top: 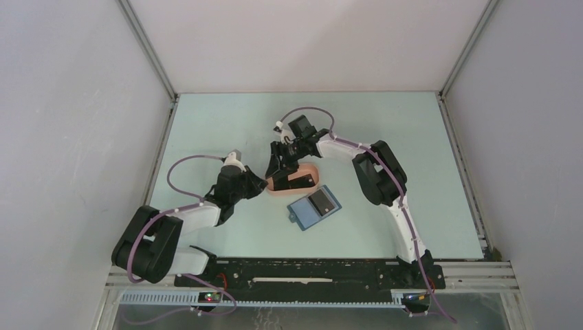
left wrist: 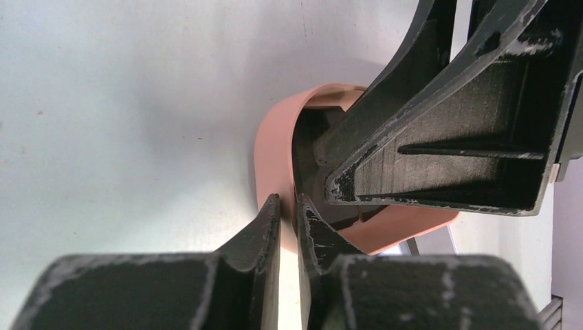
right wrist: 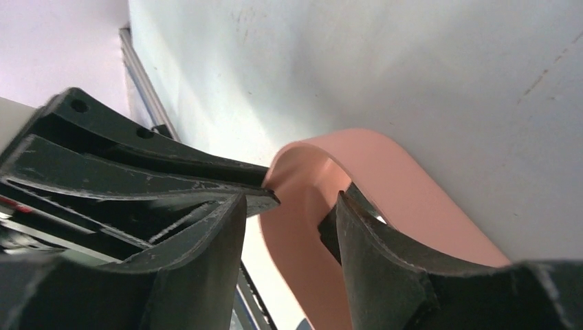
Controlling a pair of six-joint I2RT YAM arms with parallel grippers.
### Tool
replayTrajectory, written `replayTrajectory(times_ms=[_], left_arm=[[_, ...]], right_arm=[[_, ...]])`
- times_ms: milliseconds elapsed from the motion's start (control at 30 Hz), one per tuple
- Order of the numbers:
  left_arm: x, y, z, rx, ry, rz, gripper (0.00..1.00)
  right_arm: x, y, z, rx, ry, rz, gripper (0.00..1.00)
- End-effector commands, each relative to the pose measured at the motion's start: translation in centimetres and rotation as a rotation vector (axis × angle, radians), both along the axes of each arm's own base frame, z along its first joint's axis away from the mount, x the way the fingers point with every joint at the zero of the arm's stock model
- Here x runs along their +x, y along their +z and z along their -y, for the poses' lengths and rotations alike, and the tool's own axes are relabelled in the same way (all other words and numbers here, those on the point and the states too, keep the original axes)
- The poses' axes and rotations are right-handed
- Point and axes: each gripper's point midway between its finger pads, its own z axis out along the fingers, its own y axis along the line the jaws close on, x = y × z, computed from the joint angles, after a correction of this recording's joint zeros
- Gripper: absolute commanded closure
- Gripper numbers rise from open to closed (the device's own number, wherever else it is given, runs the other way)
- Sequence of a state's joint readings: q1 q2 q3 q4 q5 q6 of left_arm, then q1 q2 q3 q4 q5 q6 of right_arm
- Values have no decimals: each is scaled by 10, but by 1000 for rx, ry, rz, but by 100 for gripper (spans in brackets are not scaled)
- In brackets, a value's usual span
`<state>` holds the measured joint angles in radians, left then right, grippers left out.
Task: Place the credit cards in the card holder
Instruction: Pick up the credit card from the storage box.
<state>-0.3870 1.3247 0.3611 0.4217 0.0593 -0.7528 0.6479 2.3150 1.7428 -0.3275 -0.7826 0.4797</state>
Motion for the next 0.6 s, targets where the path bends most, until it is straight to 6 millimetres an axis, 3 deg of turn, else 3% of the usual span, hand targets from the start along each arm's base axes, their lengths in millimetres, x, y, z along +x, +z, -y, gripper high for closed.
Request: replayTrajectory(times_ms=[0,200,300,467,567], left_arm=[[-1,14,3,-33,2,52,100],[5,25,-13,19,77,113,100],[7,27,-20,74,100,148,100],[4,23,-23,166,105,184,100],[3,20,-27,204,107,190,100]], right_arm=[[21,35,12,-10,42,224,40],[14,80,35,91,284,435,38],[8,94,49,124,377,508,38],[8,93,71,37,456,648,37],[12,82,86,-49,488,730,37]])
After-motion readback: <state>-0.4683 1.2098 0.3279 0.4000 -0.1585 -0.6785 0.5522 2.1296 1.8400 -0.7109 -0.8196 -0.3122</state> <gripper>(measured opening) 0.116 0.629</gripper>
